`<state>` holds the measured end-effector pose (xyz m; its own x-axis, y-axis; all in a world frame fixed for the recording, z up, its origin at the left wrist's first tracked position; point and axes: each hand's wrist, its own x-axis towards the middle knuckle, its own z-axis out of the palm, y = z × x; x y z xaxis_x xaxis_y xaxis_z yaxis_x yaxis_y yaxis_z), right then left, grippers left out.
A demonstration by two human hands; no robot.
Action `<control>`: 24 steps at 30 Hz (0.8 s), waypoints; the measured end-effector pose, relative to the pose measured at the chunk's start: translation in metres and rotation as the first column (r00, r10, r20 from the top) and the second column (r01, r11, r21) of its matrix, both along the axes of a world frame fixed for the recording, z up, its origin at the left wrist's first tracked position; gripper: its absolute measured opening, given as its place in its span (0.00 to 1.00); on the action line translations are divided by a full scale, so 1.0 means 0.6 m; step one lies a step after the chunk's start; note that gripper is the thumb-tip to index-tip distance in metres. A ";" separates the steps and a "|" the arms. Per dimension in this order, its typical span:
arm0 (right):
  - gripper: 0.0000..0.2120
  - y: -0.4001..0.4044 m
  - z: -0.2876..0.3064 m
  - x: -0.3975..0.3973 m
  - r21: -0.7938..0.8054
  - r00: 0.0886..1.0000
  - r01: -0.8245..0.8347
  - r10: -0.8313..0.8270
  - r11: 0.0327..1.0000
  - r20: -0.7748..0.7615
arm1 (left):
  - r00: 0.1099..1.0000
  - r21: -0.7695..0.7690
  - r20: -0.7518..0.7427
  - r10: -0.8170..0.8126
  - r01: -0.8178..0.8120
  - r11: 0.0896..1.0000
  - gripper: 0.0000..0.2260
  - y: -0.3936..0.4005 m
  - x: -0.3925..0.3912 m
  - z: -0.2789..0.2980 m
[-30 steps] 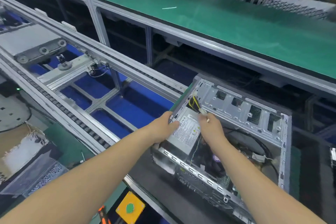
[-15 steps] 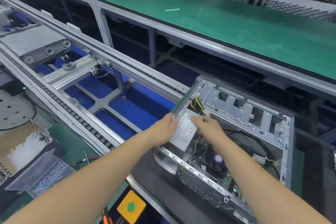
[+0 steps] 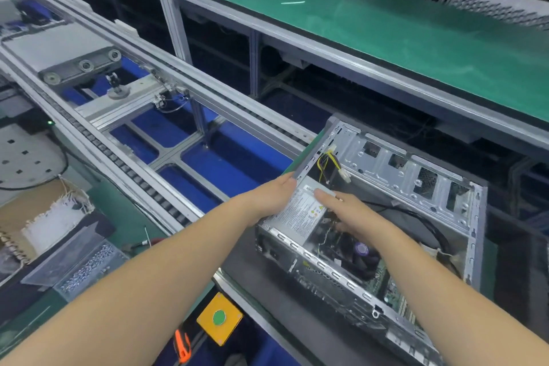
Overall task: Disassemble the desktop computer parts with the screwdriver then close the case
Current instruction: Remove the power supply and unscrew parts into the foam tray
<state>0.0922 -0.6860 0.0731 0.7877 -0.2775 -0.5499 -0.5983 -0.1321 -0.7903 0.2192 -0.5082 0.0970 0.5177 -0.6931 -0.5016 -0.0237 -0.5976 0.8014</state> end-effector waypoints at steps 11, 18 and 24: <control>0.48 -0.008 -0.003 0.002 0.021 0.999 -0.013 0.012 1.000 0.049 | 0.972 -0.006 0.208 -0.107 0.111 0.994 0.23 0.015 -0.001 -0.005; 0.46 -0.001 0.001 0.004 0.011 0.998 0.015 -0.016 1.000 0.057 | 0.971 -0.245 0.118 0.207 -0.173 0.954 0.24 0.157 -0.038 -0.062; 0.39 0.011 -0.003 0.007 0.048 0.997 0.079 -0.079 0.996 0.010 | 0.907 -0.011 0.417 -0.061 0.072 0.997 0.43 0.193 -0.087 -0.119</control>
